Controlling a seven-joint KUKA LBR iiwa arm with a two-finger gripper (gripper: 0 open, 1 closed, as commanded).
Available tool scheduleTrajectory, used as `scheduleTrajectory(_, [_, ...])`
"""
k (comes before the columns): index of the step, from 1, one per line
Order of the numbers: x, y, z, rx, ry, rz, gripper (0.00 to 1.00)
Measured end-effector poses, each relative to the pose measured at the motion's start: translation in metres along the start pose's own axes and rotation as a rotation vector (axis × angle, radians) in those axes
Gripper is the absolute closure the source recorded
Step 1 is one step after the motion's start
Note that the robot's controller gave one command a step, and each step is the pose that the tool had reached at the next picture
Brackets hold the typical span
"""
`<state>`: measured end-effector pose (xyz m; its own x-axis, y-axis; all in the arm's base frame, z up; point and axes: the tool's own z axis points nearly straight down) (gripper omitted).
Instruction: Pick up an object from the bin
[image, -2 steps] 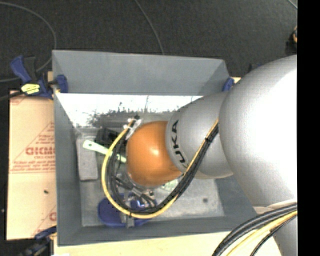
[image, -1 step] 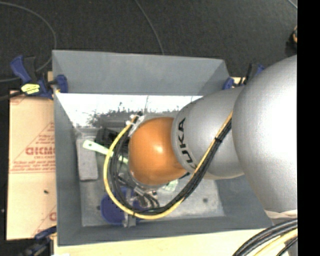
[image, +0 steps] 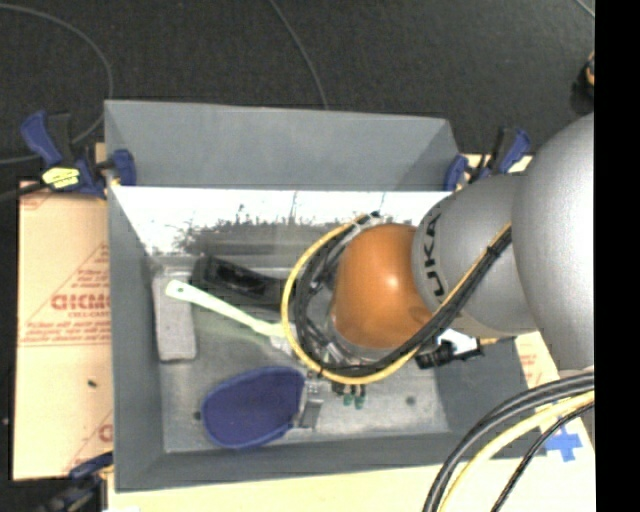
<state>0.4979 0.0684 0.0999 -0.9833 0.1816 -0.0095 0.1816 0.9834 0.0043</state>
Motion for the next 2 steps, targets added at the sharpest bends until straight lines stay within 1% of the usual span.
scheduleTrajectory(1, [0.036, 0.08, 0.027, 0.0, -0.004, -0.203, 0.0])
scheduleTrajectory(2, [-0.03, 0.019, 0.03, 0.004, 0.006, 0.233, 1.0])
